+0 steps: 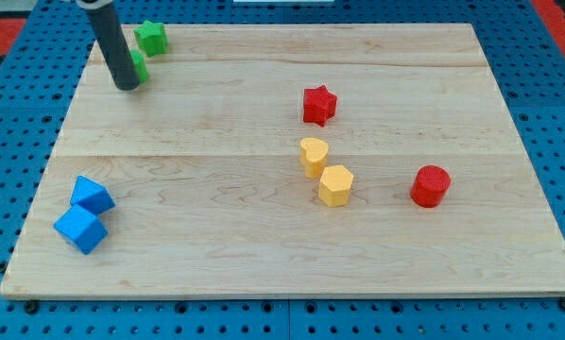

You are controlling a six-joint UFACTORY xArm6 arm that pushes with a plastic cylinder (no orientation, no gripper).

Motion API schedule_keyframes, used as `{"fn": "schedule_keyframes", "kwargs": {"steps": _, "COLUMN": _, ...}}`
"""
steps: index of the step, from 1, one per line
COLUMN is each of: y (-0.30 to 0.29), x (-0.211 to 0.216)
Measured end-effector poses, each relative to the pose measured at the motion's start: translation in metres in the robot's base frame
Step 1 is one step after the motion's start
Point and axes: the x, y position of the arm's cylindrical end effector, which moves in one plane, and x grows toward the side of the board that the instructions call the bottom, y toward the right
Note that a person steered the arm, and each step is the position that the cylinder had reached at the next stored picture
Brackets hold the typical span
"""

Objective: Push the yellow hexagon into the yellow heart

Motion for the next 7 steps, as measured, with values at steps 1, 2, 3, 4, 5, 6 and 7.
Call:
{"fn": "schedule_keyframes", "kwargs": {"steps": 1, "y": 0.012, "x": -0.014}}
{"fn": "schedule_keyframes", "kwargs": {"steps": 2, "y": 0.015, "x": -0.014}}
{"fn": "schedule_keyframes", "kwargs": {"steps": 3, "y": 0.085, "x": -0.008}}
{"fn": "schedule_keyframes", "kwargs": {"steps": 4, "y": 0.124, "x": 0.023}}
{"fn": "schedule_keyframes", "kwargs": {"steps": 5, "y": 0.164, "x": 0.041}}
{"fn": "schedule_keyframes", "kwargs": {"steps": 6, "y": 0.169, "x": 0.101}}
{"fn": "schedule_keyframes", "kwargs": {"steps": 7, "y": 0.169, "x": 0.192}}
